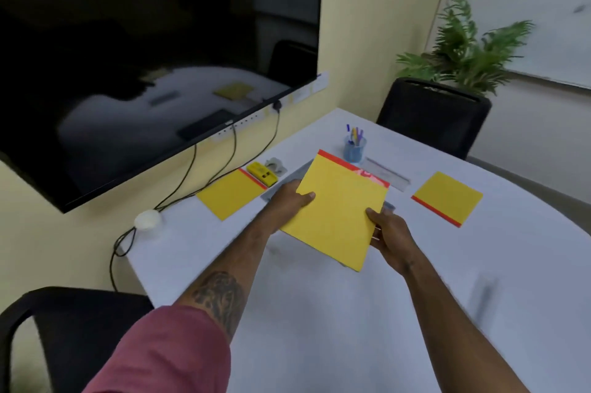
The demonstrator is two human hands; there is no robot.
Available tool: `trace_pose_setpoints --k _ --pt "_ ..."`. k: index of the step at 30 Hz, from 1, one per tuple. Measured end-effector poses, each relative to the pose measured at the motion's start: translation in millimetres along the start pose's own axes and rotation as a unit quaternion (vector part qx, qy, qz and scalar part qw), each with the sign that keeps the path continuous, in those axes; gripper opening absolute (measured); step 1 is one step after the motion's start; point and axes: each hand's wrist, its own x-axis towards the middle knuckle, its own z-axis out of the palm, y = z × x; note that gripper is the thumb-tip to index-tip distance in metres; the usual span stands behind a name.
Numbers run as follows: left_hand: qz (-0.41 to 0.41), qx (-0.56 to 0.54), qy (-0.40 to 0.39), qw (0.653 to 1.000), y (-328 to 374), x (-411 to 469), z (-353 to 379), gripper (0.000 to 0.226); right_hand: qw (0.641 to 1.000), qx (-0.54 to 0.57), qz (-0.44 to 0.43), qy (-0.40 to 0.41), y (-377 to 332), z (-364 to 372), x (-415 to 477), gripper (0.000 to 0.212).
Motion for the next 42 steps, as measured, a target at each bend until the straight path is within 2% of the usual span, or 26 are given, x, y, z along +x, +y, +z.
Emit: trace_pose_setpoints --k 3,8,13,17,20,23,27,30,34,39,42 --pt "-0.034 0.012 0.0 0.999 -38.3 2.5 -62.2 0.064 0.999 -0.003 0.028 -0.032 20.9 55.4 15.7 0.025" --pt "-0.053 0.012 0.023 0.998 -94.1 12.5 -133.7 0.06 0.997 -0.012 0.051 -0.049 53.9 133.0 42.6 0.025" --pt "-0.035 0.084 0.069 0.994 -150.0 27.5 -172.1 0.064 0.997 -0.022 0.064 -0.03 85.0 187.4 68.9 0.02" --pt "-0.04 0.136 0.126 0.982 -201.5 36.4 -192.3 0.052 0.997 -0.028 0.068 -0.015 107.1 211.7 97.6 0.019" --pt "-0.062 0.215 0.171 0.959 -250.9 37.5 -194.3 0.05 0.997 -0.032 0.065 0.009 119.2 218.5 124.1 0.016" --pt "-0.074 0.278 0.185 0.94 -295.2 33.8 -183.1 0.051 0.996 -0.057 0.063 0.042 130.0 222.8 148.6 0.016" --pt "-0.121 0.403 0.094 0.902 -334.8 37.5 -162.6 0.058 0.994 -0.054 0.068 0.065 137.3 230.3 175.1 0.019" --pt "-0.148 0.42 0.088 0.891 -350.3 41.9 -152.9 0.065 0.995 -0.039 0.072 0.058 142.5 240.7 192.7 0.02" --pt "-0.108 0.475 0.154 0.86 -364.0 37.3 -142.7 0.066 0.995 -0.016 0.087 0.045 150.3 259.6 212.0 0.029" --pt "-0.095 0.493 0.185 0.845 -366.7 36.0 -137.7 0.068 0.995 0.01 0.098 0.033 160.5 284.2 234.2 0.021" --pt "-0.093 0.49 0.194 0.845 -365.9 36.0 -138.4 0.065 0.994 0.015 0.104 0.028 168.9 300.6 246.0 0.023"
